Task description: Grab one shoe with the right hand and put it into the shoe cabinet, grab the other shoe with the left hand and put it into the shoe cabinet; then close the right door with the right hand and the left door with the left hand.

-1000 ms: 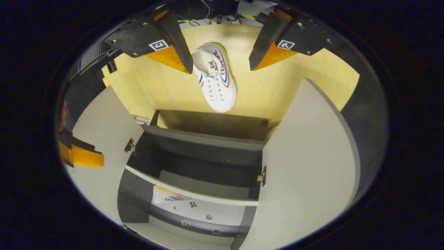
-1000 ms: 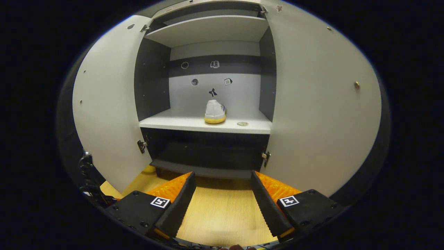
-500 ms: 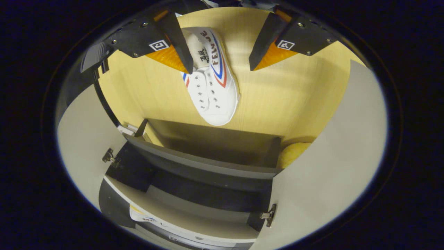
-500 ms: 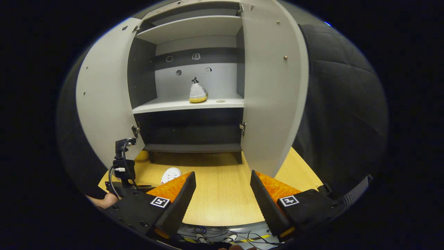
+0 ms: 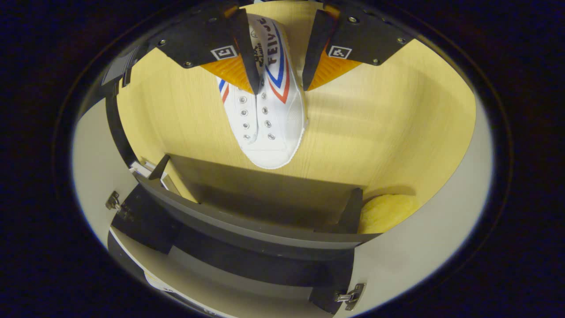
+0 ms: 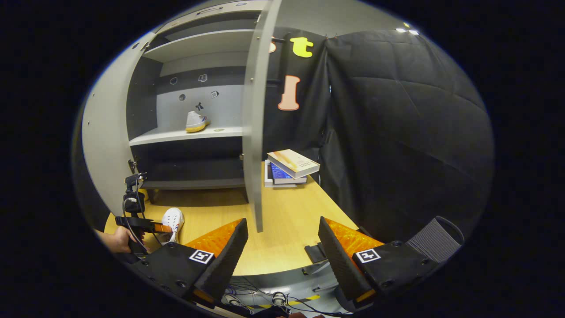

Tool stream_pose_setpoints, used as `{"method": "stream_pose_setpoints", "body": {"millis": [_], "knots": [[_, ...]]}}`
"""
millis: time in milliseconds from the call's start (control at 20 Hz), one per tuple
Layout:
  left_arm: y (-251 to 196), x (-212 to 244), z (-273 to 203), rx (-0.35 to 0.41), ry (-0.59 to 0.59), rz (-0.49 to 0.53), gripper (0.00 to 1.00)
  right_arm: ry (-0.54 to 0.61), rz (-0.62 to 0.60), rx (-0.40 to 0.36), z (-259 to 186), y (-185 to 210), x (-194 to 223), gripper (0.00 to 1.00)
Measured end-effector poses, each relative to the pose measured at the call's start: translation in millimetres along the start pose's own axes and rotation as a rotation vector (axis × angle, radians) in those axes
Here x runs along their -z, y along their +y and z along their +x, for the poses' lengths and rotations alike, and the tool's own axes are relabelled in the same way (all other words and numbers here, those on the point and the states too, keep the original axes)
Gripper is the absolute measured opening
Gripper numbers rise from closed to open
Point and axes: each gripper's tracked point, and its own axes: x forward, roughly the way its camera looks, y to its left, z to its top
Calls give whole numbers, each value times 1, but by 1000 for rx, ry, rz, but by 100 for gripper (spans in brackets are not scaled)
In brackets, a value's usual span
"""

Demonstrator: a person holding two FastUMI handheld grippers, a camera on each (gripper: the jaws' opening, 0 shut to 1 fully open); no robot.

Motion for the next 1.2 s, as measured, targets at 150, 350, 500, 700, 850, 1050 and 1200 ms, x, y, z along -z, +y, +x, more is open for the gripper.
{"method": "stream_pose_setpoints", "body": {"millis": [150,350,500,700,850,1050,1200], "knots": [[-4,5,-1,-7,10,-86,52,-12,35,22,12,-26,-4,100],[-4,4,-3,-33,53,-110,34,29,66,28,30,-37,4,97],[-2,2,-6,-34,59,-90,20,26,81,15,36,-44,5,100],[0,-1,-7,-56,55,-104,9,69,126,9,51,-49,16,100],[5,-17,-14,-40,43,-83,8,50,137,-7,62,-53,3,99],[8,-53,-42,-26,-64,-16,7,-9,113,-24,71,-53,-18,98],[20,-86,-76,13,-173,4,6,-45,166,-18,77,-59,-32,98]]}}
